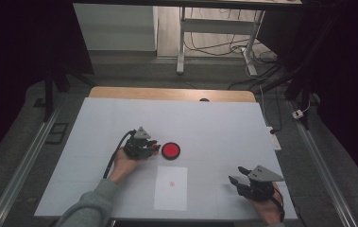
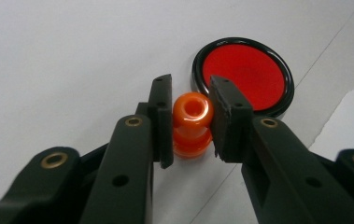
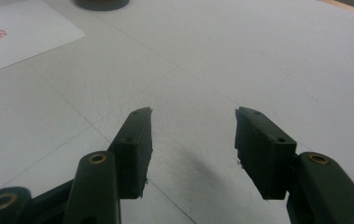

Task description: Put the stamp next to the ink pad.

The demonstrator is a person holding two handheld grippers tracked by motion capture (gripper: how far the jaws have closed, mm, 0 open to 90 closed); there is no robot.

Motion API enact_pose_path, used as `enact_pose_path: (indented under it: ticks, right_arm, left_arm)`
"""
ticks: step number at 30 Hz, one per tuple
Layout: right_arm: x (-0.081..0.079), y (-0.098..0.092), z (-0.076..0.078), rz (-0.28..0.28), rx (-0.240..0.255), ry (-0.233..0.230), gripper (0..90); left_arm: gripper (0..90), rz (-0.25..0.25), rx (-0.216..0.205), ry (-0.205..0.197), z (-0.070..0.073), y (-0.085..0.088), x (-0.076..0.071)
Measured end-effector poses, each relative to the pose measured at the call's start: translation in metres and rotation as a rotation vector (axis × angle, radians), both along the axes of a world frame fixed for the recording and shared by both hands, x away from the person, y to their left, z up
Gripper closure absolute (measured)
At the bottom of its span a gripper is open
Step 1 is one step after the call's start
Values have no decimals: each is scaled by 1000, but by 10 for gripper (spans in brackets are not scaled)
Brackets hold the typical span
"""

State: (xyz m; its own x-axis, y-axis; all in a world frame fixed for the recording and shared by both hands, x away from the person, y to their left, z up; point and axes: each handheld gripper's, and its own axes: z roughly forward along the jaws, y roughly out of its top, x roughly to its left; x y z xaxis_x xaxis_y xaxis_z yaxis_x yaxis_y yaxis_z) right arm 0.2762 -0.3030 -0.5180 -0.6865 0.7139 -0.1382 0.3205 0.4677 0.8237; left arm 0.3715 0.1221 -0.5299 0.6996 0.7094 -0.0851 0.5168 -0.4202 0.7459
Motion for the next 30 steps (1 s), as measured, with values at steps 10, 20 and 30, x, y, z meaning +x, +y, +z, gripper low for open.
enact_pose_path:
  ticks: [10,20,30]
  right_arm:
    - [1,0,0,3,-1,0,458]
    - [2,4,0,12,-2,-1,457]
    - [8,7,0,32,4,1,454]
  left_arm:
    - [438,-13,-43,-43,10,3,-6]
    - [319,15,-118,-52,31,25,-29]
    - [321,-18,-89,-56,34,40,-66]
